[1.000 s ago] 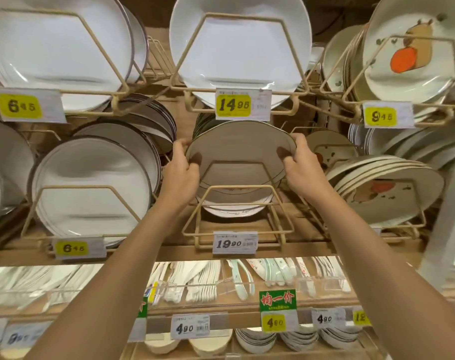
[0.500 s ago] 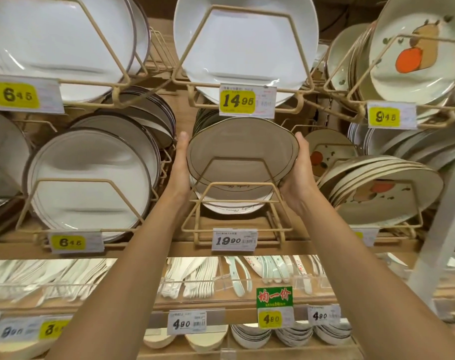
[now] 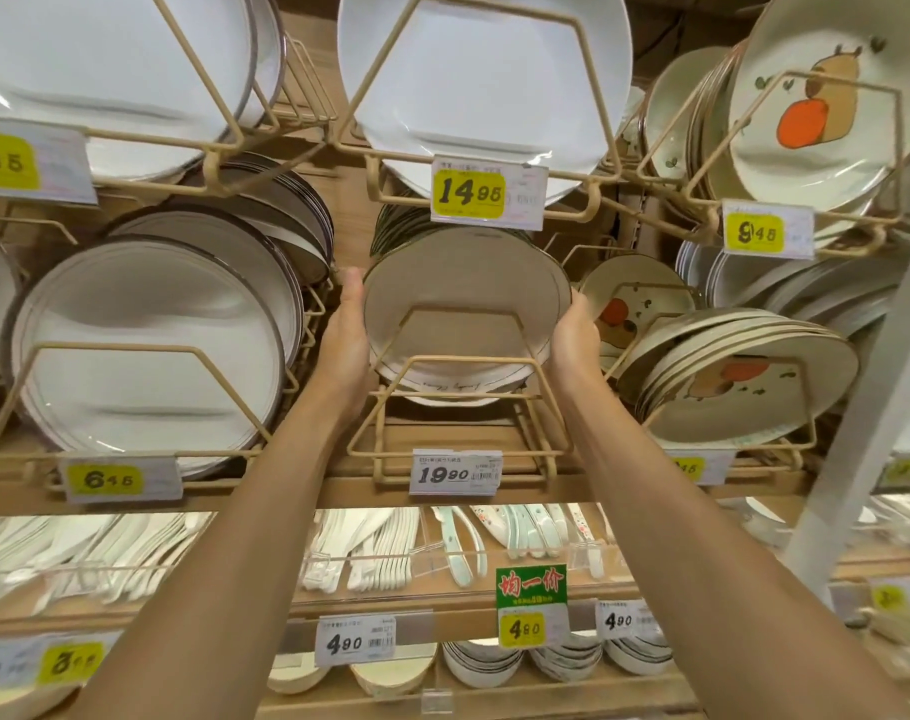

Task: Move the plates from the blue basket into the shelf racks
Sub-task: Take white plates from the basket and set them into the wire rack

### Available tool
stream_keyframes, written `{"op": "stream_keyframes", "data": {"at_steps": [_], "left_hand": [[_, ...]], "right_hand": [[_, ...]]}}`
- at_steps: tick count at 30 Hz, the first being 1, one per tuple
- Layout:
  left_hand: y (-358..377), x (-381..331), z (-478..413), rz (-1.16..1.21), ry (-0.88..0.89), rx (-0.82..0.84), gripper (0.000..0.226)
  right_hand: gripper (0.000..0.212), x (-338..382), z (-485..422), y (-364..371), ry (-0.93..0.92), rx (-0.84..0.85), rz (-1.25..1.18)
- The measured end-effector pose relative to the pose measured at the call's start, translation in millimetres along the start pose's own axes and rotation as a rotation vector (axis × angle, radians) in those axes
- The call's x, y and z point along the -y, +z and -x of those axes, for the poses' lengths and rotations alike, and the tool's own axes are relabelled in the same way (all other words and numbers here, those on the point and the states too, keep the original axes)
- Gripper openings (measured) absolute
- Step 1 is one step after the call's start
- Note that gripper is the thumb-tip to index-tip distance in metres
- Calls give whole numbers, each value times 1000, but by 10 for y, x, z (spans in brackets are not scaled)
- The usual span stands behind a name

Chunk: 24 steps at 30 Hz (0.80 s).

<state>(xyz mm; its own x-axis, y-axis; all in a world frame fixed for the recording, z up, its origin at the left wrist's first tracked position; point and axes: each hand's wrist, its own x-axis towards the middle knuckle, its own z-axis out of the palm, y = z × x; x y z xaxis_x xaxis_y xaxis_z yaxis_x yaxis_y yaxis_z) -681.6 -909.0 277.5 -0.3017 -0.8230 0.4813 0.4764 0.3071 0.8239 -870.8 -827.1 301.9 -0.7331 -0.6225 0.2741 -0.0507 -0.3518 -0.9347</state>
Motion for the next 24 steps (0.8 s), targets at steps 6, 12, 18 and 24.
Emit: {"op": "stream_keyframes", "data": {"at_steps": [6, 12, 18, 24], "left_hand": [[6, 78, -93, -70, 34, -88, 36], [66, 59, -260, -299, -36, -151, 54], [40, 122, -178, -424, -39, -140, 53], [9, 74, 190, -480, -141, -88, 55]], "right_hand": [[52, -68, -24, 8, -14, -1, 51], [59, -75, -130, 98, -144, 61, 342], [60, -108, -163, 86, -122, 92, 329], [64, -53, 160, -74, -82, 80, 373]]}}
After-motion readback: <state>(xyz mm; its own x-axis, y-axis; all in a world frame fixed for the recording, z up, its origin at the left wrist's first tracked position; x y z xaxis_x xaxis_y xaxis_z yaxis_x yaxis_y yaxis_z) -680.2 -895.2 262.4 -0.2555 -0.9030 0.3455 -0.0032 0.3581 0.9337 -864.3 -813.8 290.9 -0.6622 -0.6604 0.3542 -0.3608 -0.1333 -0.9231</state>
